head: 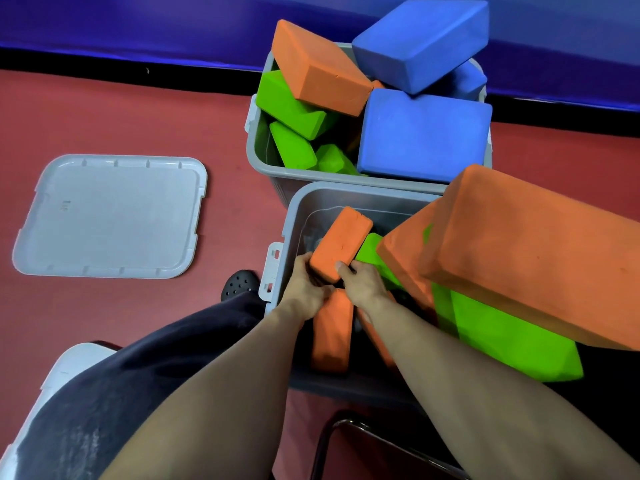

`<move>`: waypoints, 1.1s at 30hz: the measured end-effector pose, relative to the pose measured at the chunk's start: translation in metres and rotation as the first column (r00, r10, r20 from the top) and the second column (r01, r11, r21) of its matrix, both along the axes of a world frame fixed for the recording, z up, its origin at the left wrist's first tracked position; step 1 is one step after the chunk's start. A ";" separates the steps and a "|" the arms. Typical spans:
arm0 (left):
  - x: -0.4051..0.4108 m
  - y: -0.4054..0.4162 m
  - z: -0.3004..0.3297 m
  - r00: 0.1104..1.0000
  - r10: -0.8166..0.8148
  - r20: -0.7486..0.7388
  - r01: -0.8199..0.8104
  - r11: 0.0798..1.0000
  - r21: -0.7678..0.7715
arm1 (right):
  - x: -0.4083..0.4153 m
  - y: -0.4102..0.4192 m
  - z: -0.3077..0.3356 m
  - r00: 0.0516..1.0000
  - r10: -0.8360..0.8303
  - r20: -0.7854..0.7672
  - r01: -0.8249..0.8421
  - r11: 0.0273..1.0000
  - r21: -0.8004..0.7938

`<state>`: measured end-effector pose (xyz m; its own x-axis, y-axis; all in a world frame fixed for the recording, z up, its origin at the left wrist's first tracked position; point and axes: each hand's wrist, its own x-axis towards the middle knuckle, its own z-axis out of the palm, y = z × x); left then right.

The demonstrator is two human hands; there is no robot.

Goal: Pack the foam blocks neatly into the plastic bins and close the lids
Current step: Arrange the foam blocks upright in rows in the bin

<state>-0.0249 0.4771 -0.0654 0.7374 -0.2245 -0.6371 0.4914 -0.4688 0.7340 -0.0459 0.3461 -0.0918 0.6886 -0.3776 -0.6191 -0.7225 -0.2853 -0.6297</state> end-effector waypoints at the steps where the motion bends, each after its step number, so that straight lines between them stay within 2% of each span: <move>1: 0.000 0.001 -0.001 1.000 0.004 0.014 -0.004 1.000 0.001 | -0.001 0.001 -0.001 1.000 -0.024 0.007 0.024 1.000 0.009; 5: 0.000 0.004 -0.003 0.999 0.007 0.037 -0.008 1.000 0.020 | -0.004 0.004 0.000 0.995 -0.097 0.014 0.096 0.994 0.056; 13: -0.004 0.000 0.002 0.999 0.031 0.015 -0.031 1.000 -0.002 | -0.006 0.007 0.003 0.998 -0.062 0.028 0.063 0.998 -0.026; 21: 0.004 -0.004 0.007 0.996 0.085 0.037 -0.088 0.992 0.087 | -0.014 0.010 0.004 0.993 -0.073 0.093 0.073 0.997 0.011; 26: -0.001 0.000 0.011 0.997 0.076 -0.015 -0.075 0.996 0.041 | -0.021 0.015 0.005 0.989 -0.117 0.095 0.110 0.991 0.079; 29: -0.006 0.004 0.009 0.999 0.007 -0.050 -0.007 1.000 -0.006 | -0.021 0.019 -0.001 0.978 -0.181 0.099 0.166 0.975 0.145; 33: -0.002 0.014 -0.001 0.996 -0.090 -0.017 0.091 0.992 0.089 | -0.023 0.023 0.008 0.946 -0.310 0.100 0.270 0.919 0.288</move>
<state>-0.0267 0.4908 -0.0661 0.7080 -0.2313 -0.6673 0.4534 -0.5756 0.6806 -0.0689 0.3690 -0.0836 0.6614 -0.4080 -0.6294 -0.6461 0.1162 -0.7544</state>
